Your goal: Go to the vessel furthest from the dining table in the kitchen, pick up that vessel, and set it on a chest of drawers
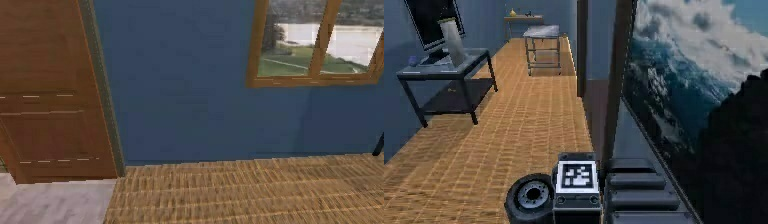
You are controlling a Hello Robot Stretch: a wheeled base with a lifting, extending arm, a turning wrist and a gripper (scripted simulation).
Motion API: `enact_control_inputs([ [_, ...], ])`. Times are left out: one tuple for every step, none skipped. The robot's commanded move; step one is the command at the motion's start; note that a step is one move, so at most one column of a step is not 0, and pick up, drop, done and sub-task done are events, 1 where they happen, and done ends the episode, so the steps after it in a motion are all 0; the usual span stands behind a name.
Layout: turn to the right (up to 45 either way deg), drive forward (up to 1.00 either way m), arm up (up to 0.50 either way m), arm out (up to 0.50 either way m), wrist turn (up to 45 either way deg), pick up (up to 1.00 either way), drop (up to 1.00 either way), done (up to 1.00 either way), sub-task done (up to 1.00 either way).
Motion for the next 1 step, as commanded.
enact_control_inputs([
  [0.0,0.30,0.00,0.00,0.0,0.00,0.00,0.00,0.00],
])
